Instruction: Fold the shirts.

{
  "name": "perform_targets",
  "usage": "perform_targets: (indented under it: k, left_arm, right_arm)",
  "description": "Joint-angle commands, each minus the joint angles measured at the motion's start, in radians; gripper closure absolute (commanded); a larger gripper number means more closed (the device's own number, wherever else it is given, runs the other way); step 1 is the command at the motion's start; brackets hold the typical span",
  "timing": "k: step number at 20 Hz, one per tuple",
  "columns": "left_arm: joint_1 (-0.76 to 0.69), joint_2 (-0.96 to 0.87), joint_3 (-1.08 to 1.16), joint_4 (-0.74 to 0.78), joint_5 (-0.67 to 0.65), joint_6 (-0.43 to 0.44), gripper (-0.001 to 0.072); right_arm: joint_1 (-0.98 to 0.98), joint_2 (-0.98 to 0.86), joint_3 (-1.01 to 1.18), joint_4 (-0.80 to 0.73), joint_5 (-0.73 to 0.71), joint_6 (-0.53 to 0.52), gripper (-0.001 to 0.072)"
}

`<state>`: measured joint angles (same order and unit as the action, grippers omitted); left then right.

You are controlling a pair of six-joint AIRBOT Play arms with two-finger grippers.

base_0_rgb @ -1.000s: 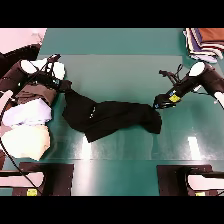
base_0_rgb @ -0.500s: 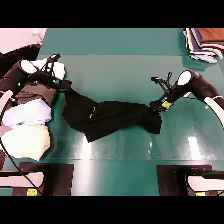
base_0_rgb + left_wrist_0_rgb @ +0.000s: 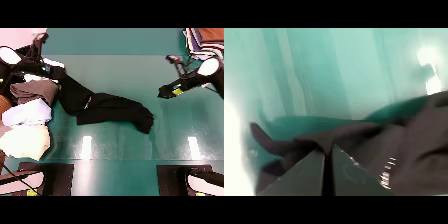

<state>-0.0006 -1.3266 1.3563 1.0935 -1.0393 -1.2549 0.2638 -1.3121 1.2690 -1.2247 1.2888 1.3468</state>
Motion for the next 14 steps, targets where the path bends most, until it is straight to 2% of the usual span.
perform_targets:
  k: [1,2,3,5,9,12,13,14]
  left_arm:
    - [0.0,0.033,0.018,0.006,-0.021,-0.001,0.0683]
    - [0.0,0.033,0.018,0.005,-0.031,-0.001,0.0683]
    - [0.0,0.033,0.018,0.005,-0.033,-0.002,0.0683]
    - [0.0,0.033,0.018,0.005,-0.035,-0.002,0.0683]
    - [0.0,0.033,0.018,0.005,-0.046,-0.002,0.0683]
    - [0.0,0.033,0.018,0.005,-0.047,-0.002,0.0683]
    - [0.0,0.033,0.018,0.005,-0.047,-0.002,0.0683]
    - [0.0,0.033,0.018,0.005,-0.048,-0.002,0.0683]
  right_arm:
    - [-0.064,0.048,-0.032,0.018,0.044,0.045,0.0595]
    - [-0.08,0.036,-0.074,0.055,0.055,0.048,0.0331]
    - [-0.092,0.015,-0.126,0.107,0.054,0.048,0.0259]
    - [-0.099,-0.053,-0.208,0.204,0.012,0.047,0.0259]
    - [-0.054,-0.214,-0.25,0.414,-0.066,-0.034,0.0255]
    - [0.002,-0.304,-0.182,0.436,-0.058,-0.043,0.0255]
    - [0.017,-0.328,-0.156,0.436,-0.055,-0.043,0.0277]
    - [0.031,-0.342,-0.134,0.434,-0.056,-0.044,0.0413]
